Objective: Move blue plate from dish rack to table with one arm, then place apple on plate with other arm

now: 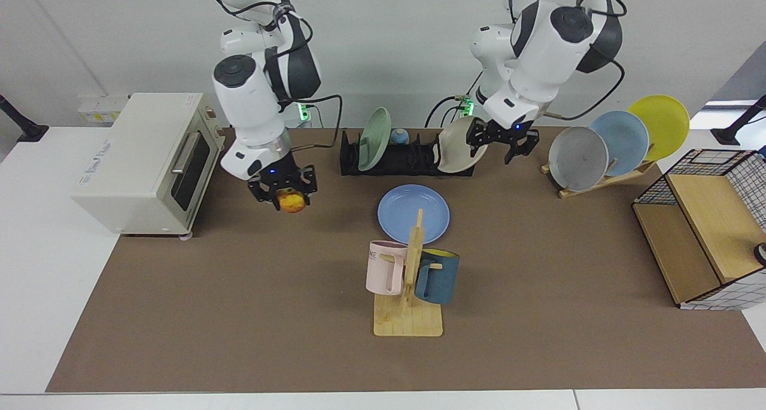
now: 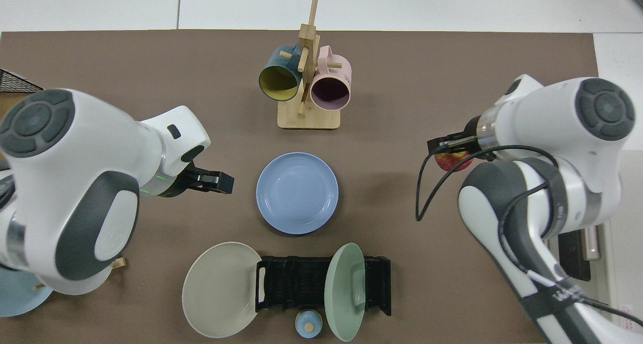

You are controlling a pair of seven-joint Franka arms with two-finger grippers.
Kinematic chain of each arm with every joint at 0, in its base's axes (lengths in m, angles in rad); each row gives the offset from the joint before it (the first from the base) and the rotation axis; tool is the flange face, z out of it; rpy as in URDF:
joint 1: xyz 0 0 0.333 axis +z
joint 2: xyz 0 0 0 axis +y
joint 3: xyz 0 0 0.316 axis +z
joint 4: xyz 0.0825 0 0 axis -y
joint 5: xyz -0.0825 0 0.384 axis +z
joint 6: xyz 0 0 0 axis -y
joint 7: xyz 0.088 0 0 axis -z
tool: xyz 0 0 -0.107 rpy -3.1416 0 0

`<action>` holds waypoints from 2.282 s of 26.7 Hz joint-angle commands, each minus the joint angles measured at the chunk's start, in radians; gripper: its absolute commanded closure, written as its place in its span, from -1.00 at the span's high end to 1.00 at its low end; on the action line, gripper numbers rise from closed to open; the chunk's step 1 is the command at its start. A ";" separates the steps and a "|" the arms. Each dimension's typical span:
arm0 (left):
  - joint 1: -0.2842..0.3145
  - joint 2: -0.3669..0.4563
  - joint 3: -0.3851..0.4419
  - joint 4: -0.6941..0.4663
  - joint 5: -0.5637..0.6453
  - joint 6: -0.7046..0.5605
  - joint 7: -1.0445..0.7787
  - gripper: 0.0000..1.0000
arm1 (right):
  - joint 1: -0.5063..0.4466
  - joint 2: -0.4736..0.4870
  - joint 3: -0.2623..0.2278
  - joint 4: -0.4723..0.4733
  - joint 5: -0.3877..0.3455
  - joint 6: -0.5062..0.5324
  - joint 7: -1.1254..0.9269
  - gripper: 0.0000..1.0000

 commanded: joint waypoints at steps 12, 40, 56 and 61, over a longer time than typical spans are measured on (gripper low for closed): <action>0.022 -0.096 0.008 -0.004 0.088 -0.035 -0.029 1.00 | 0.348 0.109 -0.006 -0.012 -0.008 0.207 0.542 -1.00; 0.075 0.069 0.011 0.263 0.183 -0.180 0.066 1.00 | 0.442 0.268 -0.004 -0.021 -0.004 0.387 0.636 -0.53; 0.038 0.086 0.017 0.309 0.168 -0.207 0.119 1.00 | 0.445 0.273 -0.004 -0.029 0.009 0.382 0.651 0.97; 0.038 0.082 0.014 0.308 0.168 -0.210 0.123 1.00 | 0.445 0.273 -0.006 -0.026 0.012 0.379 0.662 0.98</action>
